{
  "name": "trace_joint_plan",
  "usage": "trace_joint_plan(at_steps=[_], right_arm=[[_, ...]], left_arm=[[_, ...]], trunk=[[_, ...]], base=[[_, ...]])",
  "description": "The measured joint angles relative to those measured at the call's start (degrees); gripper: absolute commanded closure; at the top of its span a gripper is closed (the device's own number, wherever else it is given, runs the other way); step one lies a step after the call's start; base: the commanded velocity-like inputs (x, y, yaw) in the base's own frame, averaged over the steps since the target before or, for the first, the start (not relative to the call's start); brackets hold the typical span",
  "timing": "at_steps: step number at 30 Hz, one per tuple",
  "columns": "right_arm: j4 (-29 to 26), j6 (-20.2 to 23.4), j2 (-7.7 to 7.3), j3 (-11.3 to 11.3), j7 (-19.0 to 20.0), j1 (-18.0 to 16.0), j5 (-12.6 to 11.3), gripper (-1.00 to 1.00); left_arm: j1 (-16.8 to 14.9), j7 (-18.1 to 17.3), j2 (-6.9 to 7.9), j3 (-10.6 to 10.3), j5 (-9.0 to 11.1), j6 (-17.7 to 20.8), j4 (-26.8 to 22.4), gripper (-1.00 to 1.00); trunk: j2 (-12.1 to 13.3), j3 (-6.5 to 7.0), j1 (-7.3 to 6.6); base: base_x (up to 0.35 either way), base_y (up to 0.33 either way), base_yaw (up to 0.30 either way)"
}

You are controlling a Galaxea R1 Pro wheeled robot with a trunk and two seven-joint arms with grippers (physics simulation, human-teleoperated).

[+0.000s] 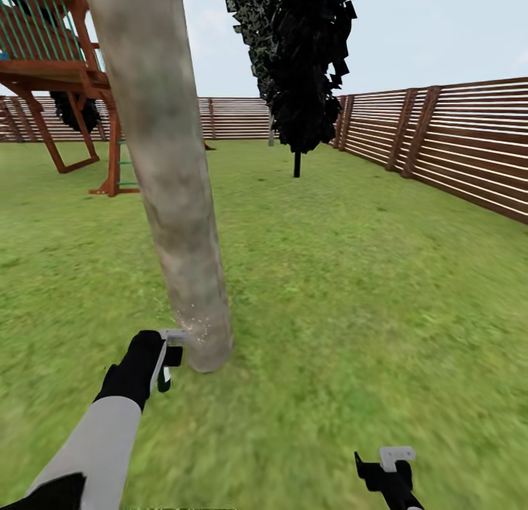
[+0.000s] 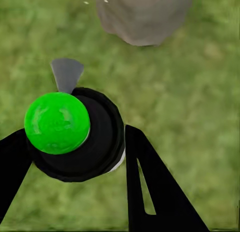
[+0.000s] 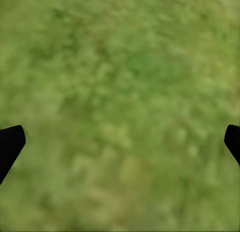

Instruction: In the garden, pick up the pesticide atomizer on the floor and spray pesticide onto both trees until each tree trunk is fully covered.

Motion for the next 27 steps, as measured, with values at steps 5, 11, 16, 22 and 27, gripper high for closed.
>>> trace_joint_plan(at_steps=[5, 11, 16, 22, 27], right_arm=[[-0.02, -0.01, -0.01, 0.00, -0.01, 0.01, 0.00, -1.00], [-0.01, -0.03, -0.01, -0.01, -0.02, 0.01, 0.01, -1.00], [-0.01, -0.03, -0.01, 0.01, -0.02, 0.01, 0.02, -1.00], [-0.01, -0.03, -0.01, 0.01, -0.02, 0.01, 0.02, -1.00], [0.01, -0.03, 0.00, 0.01, -0.02, -0.01, 0.03, -1.00]], left_arm=[[-1.49, -0.14, 0.66, -0.50, 0.17, 2.22, -0.08, 1.00], [-1.62, -0.09, 0.28, -2.07, -0.02, 2.11, -0.84, 1.00], [-1.50, -0.10, 0.30, -2.03, 0.11, 2.24, -2.46, 1.00], [-1.28, -0.02, 0.31, -2.02, 0.11, 2.25, -2.47, 1.00], [-1.06, 0.06, 0.39, -1.96, 0.09, 2.19, -2.53, 1.00]], trunk=[[0.00, -0.01, 0.00], [0.00, 0.00, -0.01], [0.00, -0.01, 0.00], [0.00, -0.01, 0.00], [0.00, 0.00, 0.00]], base=[[0.023, -0.057, 0.031], [0.116, -0.252, 0.000], [0.018, -0.274, 0.000], [0.000, -0.277, 0.007], [0.000, -0.277, 0.216]])
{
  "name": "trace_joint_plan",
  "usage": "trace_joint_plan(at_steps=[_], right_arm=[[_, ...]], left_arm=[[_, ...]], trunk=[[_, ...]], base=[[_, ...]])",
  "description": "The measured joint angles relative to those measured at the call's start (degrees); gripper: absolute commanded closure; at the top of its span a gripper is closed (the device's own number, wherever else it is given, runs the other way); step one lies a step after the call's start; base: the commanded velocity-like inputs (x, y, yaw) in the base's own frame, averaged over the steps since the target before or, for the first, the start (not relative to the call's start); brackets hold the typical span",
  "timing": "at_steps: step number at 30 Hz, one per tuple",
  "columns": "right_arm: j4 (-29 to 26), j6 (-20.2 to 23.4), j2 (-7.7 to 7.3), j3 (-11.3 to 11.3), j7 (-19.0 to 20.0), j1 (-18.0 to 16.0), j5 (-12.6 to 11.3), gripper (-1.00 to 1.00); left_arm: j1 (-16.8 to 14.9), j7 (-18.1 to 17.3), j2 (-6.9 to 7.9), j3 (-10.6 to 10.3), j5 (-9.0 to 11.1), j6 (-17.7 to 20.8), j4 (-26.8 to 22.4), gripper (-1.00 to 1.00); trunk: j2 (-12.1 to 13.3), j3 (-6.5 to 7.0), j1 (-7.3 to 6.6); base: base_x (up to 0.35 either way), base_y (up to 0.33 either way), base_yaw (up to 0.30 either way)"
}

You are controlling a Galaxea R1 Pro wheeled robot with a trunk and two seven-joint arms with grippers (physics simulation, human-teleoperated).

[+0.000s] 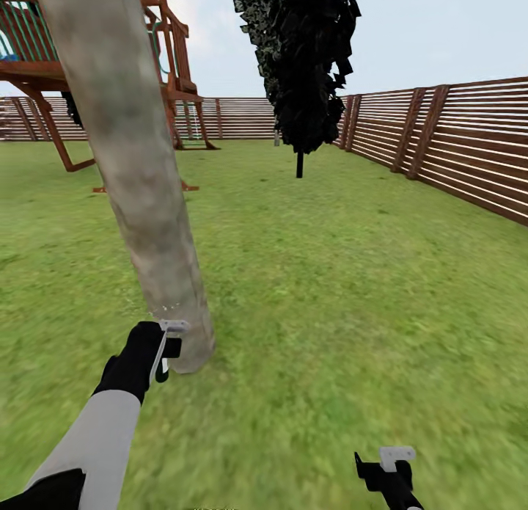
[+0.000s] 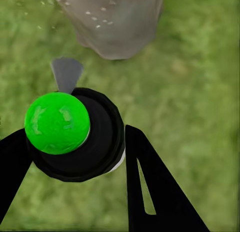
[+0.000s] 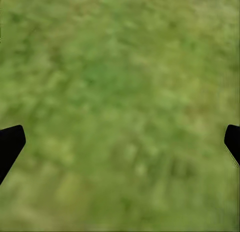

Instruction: In the garden, pick up the pesticide atomizer on the floor and spray pesticide onto both trees until each tree trunk is fully covered.

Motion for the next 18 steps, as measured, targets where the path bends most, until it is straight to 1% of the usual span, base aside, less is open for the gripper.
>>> trace_joint_plan(at_steps=[9, 12, 18], right_arm=[[0.00, 0.00, 0.07, 0.00, 0.00, 0.00, 0.00, -1.00], [-0.02, 0.00, 0.07, 0.00, 0.05, 0.01, -0.01, -1.00], [-0.02, 0.00, 0.07, 0.00, 0.09, 0.02, -0.02, -1.00]], left_arm=[[0.44, 0.28, 0.47, 0.07, -0.10, -0.33, 0.12, 1.00], [0.42, 0.37, 0.47, 0.17, -0.02, -0.38, 0.27, 1.00], [0.42, 0.56, 0.27, 0.06, -0.05, -0.38, 0.34, 1.00]], trunk=[[0.00, 0.00, 0.00], [0.00, 0.00, -0.01], [0.00, 0.00, -0.01]], base=[[0.003, -0.278, 0.273], [0.074, -0.278, 0.069], [0.095, -0.277, 0.004]])
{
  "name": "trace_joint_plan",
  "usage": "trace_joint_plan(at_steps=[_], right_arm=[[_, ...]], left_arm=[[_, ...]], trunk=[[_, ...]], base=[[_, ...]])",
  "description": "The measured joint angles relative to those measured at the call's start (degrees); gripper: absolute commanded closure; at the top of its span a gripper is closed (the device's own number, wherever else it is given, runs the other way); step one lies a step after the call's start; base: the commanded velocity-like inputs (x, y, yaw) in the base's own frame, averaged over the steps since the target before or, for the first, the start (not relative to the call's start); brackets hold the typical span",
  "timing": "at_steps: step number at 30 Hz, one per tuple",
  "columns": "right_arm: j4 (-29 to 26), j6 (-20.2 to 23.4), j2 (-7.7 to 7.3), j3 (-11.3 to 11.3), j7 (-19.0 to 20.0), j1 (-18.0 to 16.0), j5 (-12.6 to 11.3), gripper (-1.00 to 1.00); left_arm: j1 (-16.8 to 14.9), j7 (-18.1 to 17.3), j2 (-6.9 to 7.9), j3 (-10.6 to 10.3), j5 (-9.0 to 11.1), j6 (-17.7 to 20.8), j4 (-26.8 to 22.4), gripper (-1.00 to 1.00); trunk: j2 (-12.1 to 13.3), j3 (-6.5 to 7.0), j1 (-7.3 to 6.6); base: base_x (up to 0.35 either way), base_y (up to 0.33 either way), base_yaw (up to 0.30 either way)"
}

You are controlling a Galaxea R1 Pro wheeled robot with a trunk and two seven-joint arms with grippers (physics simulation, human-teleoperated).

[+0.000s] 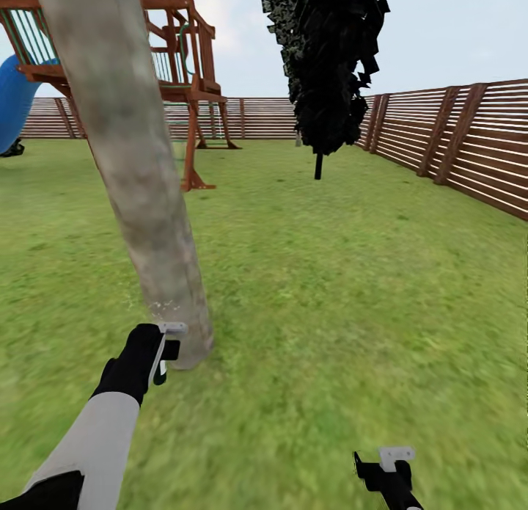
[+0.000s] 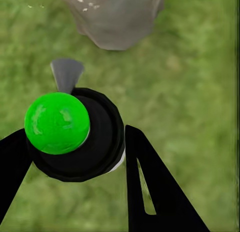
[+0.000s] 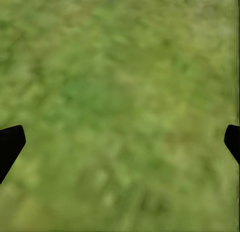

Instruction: In the garden, pick up the pesticide atomizer on the floor and spray pesticide onto both trees until each tree trunk is fully covered.

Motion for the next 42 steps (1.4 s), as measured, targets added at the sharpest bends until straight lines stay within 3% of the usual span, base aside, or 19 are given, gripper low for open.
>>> trace_joint_plan(at_steps=[8, 12, 17, 23, 25, 27, 29, 32, 35, 37, 38, 41, 42], right_arm=[[0.02, 0.00, 0.01, 0.00, 0.00, -0.02, 0.01, -1.00], [0.01, 0.00, 0.01, 0.00, 0.00, -0.01, 0.01, -1.00], [0.00, 0.00, 0.00, 0.00, 0.00, 0.00, 0.00, -1.00], [0.01, 0.01, 0.01, 0.00, 0.00, -0.01, 0.01, -1.00], [0.02, 0.01, 0.01, 0.00, 0.00, -0.01, 0.01, -1.00], [0.02, 0.01, 0.01, 0.00, -0.01, -0.02, 0.02, -1.00], [0.00, 0.01, 0.00, 0.00, -0.07, 0.00, 0.00, -1.00], [0.00, 0.00, 0.00, 0.00, -0.08, 0.00, 0.00, -1.00], [-0.01, 0.02, 0.01, 0.00, 0.00, 0.00, 0.00, -1.00], [-0.01, 0.03, 0.01, 0.00, 0.02, 0.00, 0.00, -1.00], [0.00, 0.03, 0.01, -0.01, 0.03, 0.00, -0.01, -1.00], [0.00, 0.03, 0.01, -0.02, -0.01, 0.00, -0.01, -1.00], [0.00, 0.03, 0.01, -0.01, 0.00, 0.00, -0.01, -1.00]], left_arm=[[0.03, 0.08, 0.02, -0.04, -0.15, -0.04, 0.48, 1.00], [0.45, -0.06, 1.63, 0.32, -0.27, -0.23, 0.68, 1.00], [0.70, 0.03, 0.74, 0.06, 0.17, -0.26, 0.71, 1.00], [0.71, 0.01, 0.66, 0.13, -0.02, -0.25, 0.69, 1.00], [0.75, 0.01, 0.86, 0.24, -0.10, -0.33, 0.68, 1.00], [2.18, 0.01, 2.05, 0.47, -0.73, -0.65, 0.63, 1.00], [3.28, 0.02, 2.77, 0.33, -0.07, -2.48, 1.11, 1.00], [3.58, 0.07, 1.38, -0.13, 0.33, -3.54, 4.94, 1.00], [3.59, 0.14, 2.38, 0.88, -0.47, -5.82, 5.54, 1.00], [4.88, 0.13, 5.07, 5.96, -1.01, -8.23, 5.69, 1.00], [5.12, 0.11, 5.32, 6.67, -0.20, -9.13, 5.78, 1.00], [5.25, 0.60, 4.39, 6.76, 0.33, -10.15, 6.60, 1.00], [5.17, 0.77, 3.02, 6.76, 0.67, -10.29, 7.38, 1.00]], trunk=[[0.00, 0.00, 0.01], [0.00, 0.00, 0.00], [0.00, 0.00, -0.01], [0.00, 0.00, -0.01], [0.00, 0.00, -0.01], [0.00, -0.01, -0.01], [0.00, 0.00, -0.01], [0.00, 0.00, -0.01], [0.00, 0.00, 0.00], [0.00, -0.01, 0.01], [0.00, 0.00, 0.01], [0.00, -0.01, 0.01], [0.00, -0.01, 0.01]], base=[[0.007, -0.277, 0.203], [0.051, -0.276, 0.206], [0.170, -0.248, 0.015], [0.184, -0.241, 0.083], [0.184, -0.241, 0.264], [0.183, -0.241, 0.235], [0.175, -0.241, 0.060], [0.163, -0.238, 0.009], [0.071, -0.083, 0.001], [0.006, -0.007, 0.068], [0.002, -0.002, 0.194], [0.001, -0.001, 0.253], [0.000, 0.000, 0.274]])
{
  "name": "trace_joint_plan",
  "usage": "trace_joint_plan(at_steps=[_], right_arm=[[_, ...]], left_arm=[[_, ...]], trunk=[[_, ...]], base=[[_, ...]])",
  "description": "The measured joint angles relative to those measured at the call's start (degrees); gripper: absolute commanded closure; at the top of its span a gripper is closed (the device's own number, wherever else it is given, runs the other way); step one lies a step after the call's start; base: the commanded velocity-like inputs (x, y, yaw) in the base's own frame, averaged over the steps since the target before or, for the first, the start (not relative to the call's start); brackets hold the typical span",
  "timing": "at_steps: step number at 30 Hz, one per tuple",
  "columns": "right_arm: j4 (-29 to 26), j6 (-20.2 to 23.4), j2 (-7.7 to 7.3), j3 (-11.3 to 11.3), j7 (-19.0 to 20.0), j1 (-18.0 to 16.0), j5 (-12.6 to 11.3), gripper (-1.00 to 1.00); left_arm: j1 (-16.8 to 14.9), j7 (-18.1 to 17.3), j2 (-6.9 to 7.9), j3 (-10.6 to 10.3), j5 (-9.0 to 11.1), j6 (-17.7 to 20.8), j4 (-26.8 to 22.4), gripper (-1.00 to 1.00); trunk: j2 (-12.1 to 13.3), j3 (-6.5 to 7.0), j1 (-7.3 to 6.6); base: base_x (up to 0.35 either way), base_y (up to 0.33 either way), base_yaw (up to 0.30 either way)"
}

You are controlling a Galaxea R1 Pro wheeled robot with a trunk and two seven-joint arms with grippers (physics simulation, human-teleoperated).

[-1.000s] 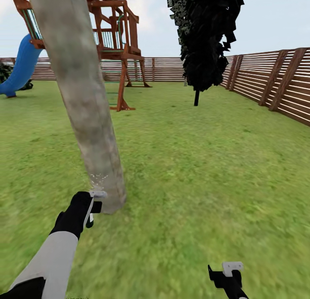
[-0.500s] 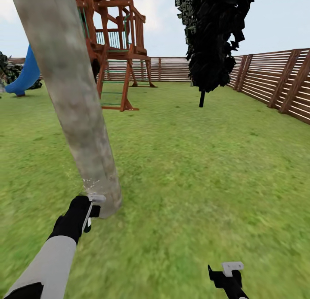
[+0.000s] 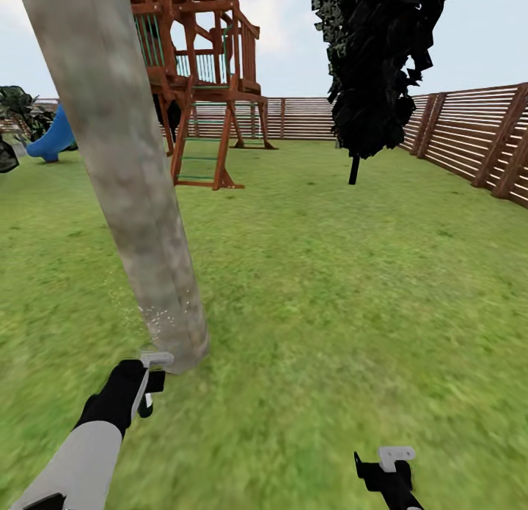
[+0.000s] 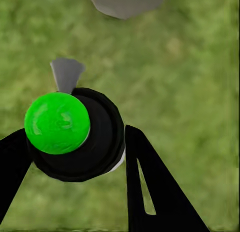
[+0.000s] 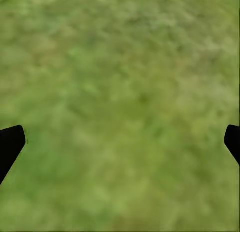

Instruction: In the garden, pick up the pesticide atomizer on the floor and spray pesticide onto both trees until each tree trunk is fully covered.

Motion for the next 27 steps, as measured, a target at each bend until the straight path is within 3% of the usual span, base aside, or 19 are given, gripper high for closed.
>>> trace_joint_plan(at_steps=[1, 3, 7, 14, 23, 27], right_arm=[[0.01, 0.00, 0.01, 0.00, 0.00, -0.01, 0.01, -1.00], [0.01, 0.00, 0.01, 0.00, -0.05, -0.01, 0.01, -1.00], [-0.01, 0.00, -0.08, -0.02, -0.07, 0.01, 0.00, -1.00], [0.00, -0.03, -0.10, -0.05, -0.10, 0.00, 0.01, -1.00], [0.02, -0.03, -0.09, 0.01, -0.08, -0.01, 0.02, -1.00], [0.00, -0.03, -0.09, 0.01, -0.09, 0.00, 0.01, -1.00]], left_arm=[[-0.03, 0.06, -0.93, -0.14, -0.04, -0.03, 0.21, 1.00], [-0.05, 0.10, -1.29, -0.03, -0.51, -0.92, 0.44, 1.00], [0.01, 1.72, -0.99, -0.11, -1.49, -2.84, 1.65, 1.00], [0.01, 2.32, -0.83, 0.18, -1.06, -3.01, 1.78, 1.00], [0.03, 2.36, -0.59, 0.29, -1.29, -2.32, 1.74, 1.00], [0.01, 2.31, -0.81, -0.26, -1.37, -2.39, 1.78, 1.00]], trunk=[[0.00, 0.00, 0.00], [0.00, 0.00, 0.00], [0.00, 0.00, 0.00], [0.00, 0.00, -0.02], [0.00, 0.00, -0.02], [0.00, 0.00, -0.01]], base=[[0.000, 0.000, 0.275], [0.000, 0.000, 0.248], [0.000, 0.000, 0.027], [0.135, -0.199, 0.014], [0.142, -0.260, 0.252], [0.125, -0.259, 0.047]])
